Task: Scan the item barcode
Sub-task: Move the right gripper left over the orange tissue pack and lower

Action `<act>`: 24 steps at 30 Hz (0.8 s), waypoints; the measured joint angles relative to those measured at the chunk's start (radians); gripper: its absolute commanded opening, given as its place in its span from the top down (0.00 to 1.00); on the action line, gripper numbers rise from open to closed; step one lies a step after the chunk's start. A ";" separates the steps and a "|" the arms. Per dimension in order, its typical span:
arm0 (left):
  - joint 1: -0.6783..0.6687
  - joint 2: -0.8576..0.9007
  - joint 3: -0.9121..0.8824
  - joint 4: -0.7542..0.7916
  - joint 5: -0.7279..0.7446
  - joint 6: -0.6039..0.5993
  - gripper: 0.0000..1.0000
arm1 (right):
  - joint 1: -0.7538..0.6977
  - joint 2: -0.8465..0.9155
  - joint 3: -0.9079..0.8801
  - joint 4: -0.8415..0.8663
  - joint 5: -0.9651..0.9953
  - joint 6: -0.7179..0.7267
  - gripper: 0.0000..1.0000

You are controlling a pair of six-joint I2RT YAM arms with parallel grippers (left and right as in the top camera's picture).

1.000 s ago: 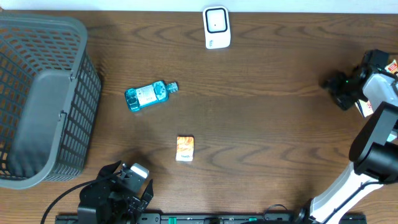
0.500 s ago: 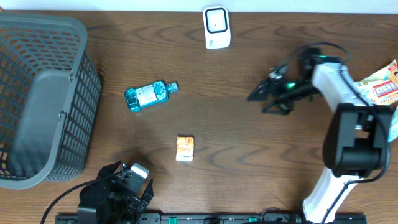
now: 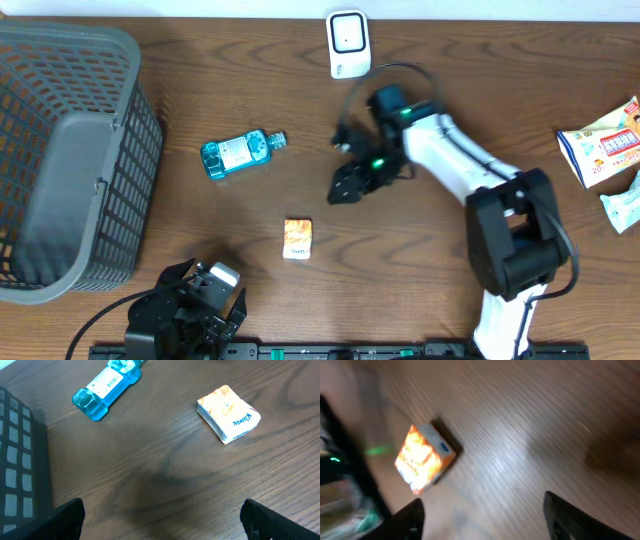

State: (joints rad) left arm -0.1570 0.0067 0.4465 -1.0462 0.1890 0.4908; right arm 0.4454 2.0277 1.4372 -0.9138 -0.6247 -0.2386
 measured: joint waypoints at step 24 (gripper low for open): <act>0.000 0.000 0.000 0.000 0.000 0.000 0.01 | 0.294 0.000 0.000 0.150 0.053 -0.391 0.57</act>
State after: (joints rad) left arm -0.1570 0.0067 0.4465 -1.0462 0.1890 0.4908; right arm 0.7391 2.0277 1.4372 -0.7643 -0.5716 -0.6296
